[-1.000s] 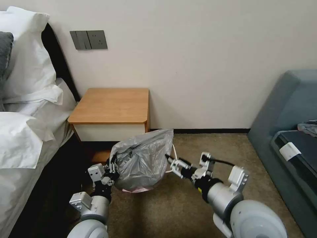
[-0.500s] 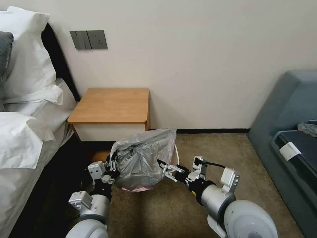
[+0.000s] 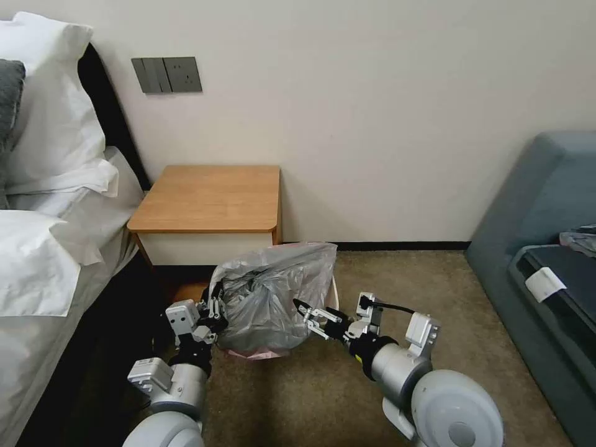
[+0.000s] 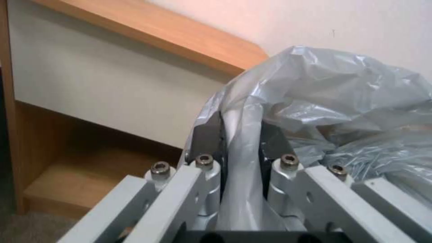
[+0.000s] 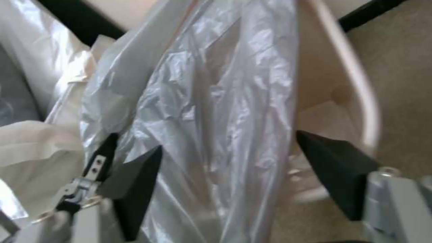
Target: Pick up the garbage bag from the table and place it over the trash can.
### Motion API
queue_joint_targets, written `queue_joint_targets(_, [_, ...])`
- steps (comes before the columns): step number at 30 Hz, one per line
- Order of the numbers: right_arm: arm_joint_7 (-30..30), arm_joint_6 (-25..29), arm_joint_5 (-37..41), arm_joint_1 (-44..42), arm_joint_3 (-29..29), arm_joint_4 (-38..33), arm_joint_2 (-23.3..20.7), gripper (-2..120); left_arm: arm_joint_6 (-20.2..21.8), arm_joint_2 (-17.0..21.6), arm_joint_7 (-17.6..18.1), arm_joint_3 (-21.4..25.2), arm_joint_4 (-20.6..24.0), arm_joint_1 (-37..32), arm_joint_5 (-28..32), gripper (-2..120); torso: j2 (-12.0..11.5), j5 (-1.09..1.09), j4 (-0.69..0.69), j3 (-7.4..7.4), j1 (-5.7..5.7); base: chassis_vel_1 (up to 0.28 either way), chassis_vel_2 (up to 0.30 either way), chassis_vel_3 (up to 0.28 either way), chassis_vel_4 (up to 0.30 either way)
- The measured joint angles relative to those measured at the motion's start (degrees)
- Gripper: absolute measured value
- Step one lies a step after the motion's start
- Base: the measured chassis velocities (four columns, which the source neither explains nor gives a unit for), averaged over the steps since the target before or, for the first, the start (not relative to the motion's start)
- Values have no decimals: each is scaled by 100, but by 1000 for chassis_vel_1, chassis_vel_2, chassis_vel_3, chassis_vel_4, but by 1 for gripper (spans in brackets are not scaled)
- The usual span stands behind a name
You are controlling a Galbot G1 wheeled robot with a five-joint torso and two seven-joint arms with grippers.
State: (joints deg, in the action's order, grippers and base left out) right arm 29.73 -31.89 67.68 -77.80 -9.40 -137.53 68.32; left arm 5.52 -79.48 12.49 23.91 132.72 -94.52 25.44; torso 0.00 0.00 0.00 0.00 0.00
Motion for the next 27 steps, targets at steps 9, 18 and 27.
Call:
queue_joint_targets(9, [-131,46,-73,34,96,48,47,40,32,-9,-12,-51,-75,35,13,8,0,-1,0,0,0,0,0,0,0])
queue_joint_targets(18, [-278,79,-206,11,52,28,34,14,231,-49,346,-55,-99,130,493,8,0,0,0,0,0,0,0,0,0])
queue_joint_targets(27, [-984,300,-923,-5,59,187,32,0,381,-103,523,-89,-106,165,797,8,0,0,0,0,0,0,0,0,0])
